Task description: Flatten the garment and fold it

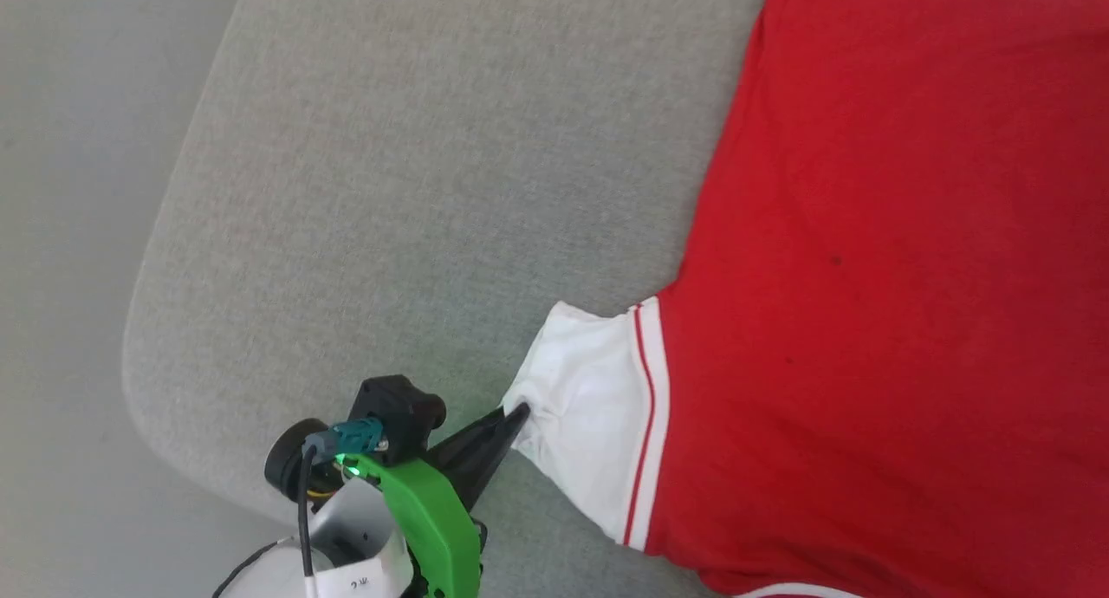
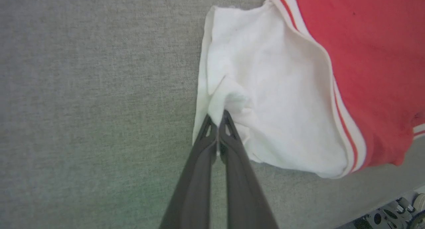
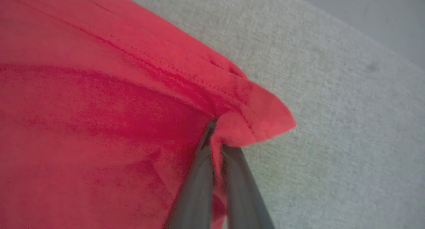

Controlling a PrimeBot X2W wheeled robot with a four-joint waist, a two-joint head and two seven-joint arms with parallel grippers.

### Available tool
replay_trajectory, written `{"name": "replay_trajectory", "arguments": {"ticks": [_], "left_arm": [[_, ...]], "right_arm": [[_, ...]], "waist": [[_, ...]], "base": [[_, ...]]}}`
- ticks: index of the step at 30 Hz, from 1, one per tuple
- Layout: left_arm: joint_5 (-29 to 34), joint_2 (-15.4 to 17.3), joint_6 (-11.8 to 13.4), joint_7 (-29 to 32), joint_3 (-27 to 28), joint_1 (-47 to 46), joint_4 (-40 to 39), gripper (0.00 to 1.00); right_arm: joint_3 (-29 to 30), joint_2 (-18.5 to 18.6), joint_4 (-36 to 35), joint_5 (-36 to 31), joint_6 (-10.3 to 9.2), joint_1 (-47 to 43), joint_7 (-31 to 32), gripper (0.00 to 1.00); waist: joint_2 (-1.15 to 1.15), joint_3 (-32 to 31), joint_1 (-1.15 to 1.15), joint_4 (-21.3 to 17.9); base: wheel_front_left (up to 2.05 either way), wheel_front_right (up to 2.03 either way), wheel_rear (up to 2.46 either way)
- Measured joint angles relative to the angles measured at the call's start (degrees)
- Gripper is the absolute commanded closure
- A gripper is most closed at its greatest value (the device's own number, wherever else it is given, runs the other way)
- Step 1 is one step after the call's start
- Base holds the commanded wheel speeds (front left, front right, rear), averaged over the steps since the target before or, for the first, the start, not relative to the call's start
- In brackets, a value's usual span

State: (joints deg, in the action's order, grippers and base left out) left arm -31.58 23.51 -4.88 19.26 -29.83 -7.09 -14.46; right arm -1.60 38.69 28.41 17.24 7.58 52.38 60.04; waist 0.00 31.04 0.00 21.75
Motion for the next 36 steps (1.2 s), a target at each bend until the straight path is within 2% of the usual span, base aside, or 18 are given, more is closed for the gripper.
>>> {"name": "replay_trajectory", "arguments": {"ticks": [6,12,17,18,23,27,32,36], "left_arm": [[-0.6,1.0,1.0,0.9,0.7,1.2,0.6,1.00],[-2.5,2.2,2.4,1.3,1.7,4.4,1.2,1.00],[-3.2,2.7,3.5,1.2,2.5,6.9,1.9,1.00],[-3.4,2.8,4.0,0.5,2.8,8.2,2.6,1.00],[-3.7,2.8,4.6,-0.5,3.2,9.5,3.4,1.00],[-3.8,2.5,4.9,-1.3,3.3,9.5,4.0,1.00],[-3.9,2.0,5.0,-1.9,3.2,9.5,4.7,1.00],[-3.9,1.6,5.0,-2.0,2.9,9.3,5.1,1.00]], "right_arm": [[-2.0,0.3,-0.7,2.7,-0.01,-7.7,1.0,1.00],[-2.3,0.7,-6.5,8.1,0.00,-20.4,2.0,1.00],[0.8,1.3,-13.3,10.7,0.00,-33.0,2.5,1.00],[4.2,1.2,-18.2,11.6,-0.01,-40.0,3.4,1.00],[9.5,-1.6,-26.8,12.8,-0.01,-51.6,7.6,1.00],[12.8,-5.5,-31.9,12.8,-0.01,-58.9,9.9,1.00],[14.4,-9.4,-33.8,11.7,-0.01,-62.2,10.3,1.00],[14.9,-10.5,-34.3,11.0,-0.01,-62.4,10.2,1.00]], "waist": [[0.00,-5.0,0.00,-2.8],[0.00,-10.7,0.00,-6.3],[0.00,-15.5,-0.01,-9.5],[0.00,-18.0,-0.01,-11.3],[0.00,-21.3,-0.01,-14.1],[0.00,-23.0,-0.01,-16.0],[0.00,-23.9,-0.01,-17.3],[0.00,-23.6,-0.01,-17.0]], "base": [[0.00,0.00,0.00],[0.00,0.00,0.00],[0.00,0.00,0.00],[0.00,0.00,0.00],[0.00,0.00,0.00],[0.00,0.00,0.00],[0.00,0.00,0.00],[0.00,0.00,0.00]]}}
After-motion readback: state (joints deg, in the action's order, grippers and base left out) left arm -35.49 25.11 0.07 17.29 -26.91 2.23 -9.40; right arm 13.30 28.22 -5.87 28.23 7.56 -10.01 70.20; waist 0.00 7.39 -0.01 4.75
